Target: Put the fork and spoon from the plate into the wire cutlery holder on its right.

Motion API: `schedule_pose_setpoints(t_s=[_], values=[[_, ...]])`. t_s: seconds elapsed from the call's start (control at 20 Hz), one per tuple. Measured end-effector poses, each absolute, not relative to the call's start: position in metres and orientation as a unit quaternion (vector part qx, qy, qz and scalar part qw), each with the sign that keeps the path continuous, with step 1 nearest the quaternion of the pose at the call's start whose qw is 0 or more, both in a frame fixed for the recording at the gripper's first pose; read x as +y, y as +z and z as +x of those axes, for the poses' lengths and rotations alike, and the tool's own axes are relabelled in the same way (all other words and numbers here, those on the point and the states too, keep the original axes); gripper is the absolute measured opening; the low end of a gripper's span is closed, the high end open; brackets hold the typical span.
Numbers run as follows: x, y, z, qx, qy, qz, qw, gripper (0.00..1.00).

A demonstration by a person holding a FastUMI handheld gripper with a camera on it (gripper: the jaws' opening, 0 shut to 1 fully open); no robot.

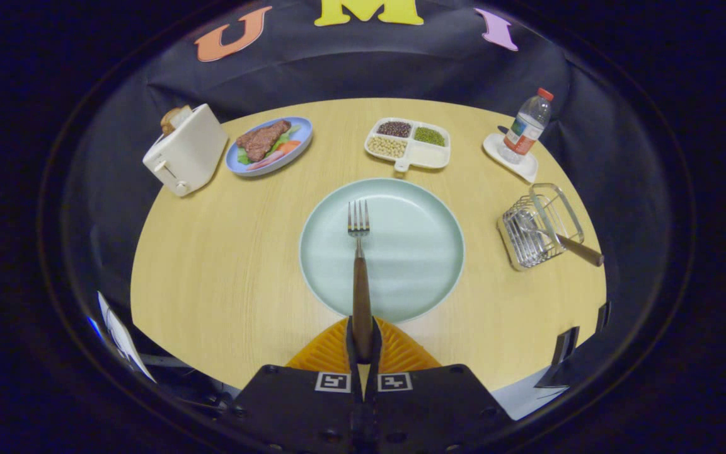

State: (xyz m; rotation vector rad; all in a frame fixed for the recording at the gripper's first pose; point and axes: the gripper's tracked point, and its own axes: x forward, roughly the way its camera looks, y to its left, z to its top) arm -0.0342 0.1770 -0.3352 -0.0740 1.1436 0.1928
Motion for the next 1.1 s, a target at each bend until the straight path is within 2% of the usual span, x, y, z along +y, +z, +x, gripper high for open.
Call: schedule_pose_setpoints(t_s=[0.55,0.7,1.1], values=[[0.045,-0.264,-0.024,0.491,0.133,-0.054,0.859,0.01],[0.007,-0.257,-0.018,0.469,0.137,-0.071,0.869,0.01],[-0.070,-0.262,-0.006,0.486,0.128,-0.062,0.863,0.01]])
